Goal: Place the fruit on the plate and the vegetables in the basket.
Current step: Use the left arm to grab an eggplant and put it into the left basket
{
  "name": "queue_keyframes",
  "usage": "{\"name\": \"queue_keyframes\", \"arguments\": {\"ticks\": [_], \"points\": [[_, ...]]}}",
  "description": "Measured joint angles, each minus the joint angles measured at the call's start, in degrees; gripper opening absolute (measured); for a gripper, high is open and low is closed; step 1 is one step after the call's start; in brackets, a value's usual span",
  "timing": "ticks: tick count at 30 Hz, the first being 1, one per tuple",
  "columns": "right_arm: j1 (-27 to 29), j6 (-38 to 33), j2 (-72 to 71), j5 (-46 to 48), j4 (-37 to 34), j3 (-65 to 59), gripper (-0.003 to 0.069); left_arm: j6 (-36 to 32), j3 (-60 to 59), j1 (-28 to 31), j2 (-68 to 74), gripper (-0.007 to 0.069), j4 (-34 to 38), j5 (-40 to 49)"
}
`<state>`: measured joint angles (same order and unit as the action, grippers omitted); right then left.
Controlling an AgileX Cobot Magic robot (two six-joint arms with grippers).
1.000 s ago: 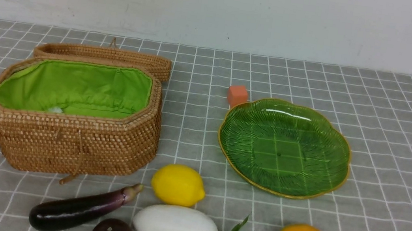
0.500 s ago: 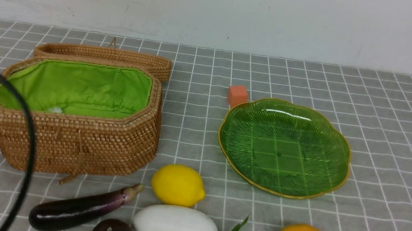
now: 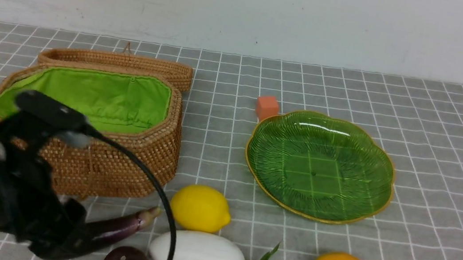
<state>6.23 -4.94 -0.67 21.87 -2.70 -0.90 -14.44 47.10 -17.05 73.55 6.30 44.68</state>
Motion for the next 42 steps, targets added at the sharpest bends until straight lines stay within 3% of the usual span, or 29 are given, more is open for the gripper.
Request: {"name": "queue_keyframes", "arguments": {"ticks": [3,8,15,20,23,32,42], "points": [[0.00,0.00,0.00,0.00,0.00,0.00,0.0240,-0.34,0.06,-0.36,5.04,0.0637,-5.32,-3.40],[0.00,0.00,0.00,0.00,0.00,0.00,0.0240,-0.52,0.23,-0.36,11.26,0.0631,-9.80,-7.55],[0.00,0.00,0.00,0.00,0.00,0.00,0.0240,-0.59,0.29,-0.36,19.42,0.0535,-10.50,-11.69],[0.00,0.00,0.00,0.00,0.00,0.00,0.0240,-0.59,0.41,-0.36,21.71,0.0422,-10.53,-11.92],[0.00,0.00,0.00,0.00,0.00,0.00,0.0240,-0.59,0.41,-0.36,21.71,0.0405,-10.53,-11.60],[0.00,0.00,0.00,0.00,0.00,0.00,0.0240,-0.59,0.41,-0.36,19.92,0.0405,-10.48,-6.23],[0.00,0.00,0.00,0.00,0.00,0.00,0.0240,-0.59,0.41,-0.36,1.95,0.0405,-10.04,7.21]]}}
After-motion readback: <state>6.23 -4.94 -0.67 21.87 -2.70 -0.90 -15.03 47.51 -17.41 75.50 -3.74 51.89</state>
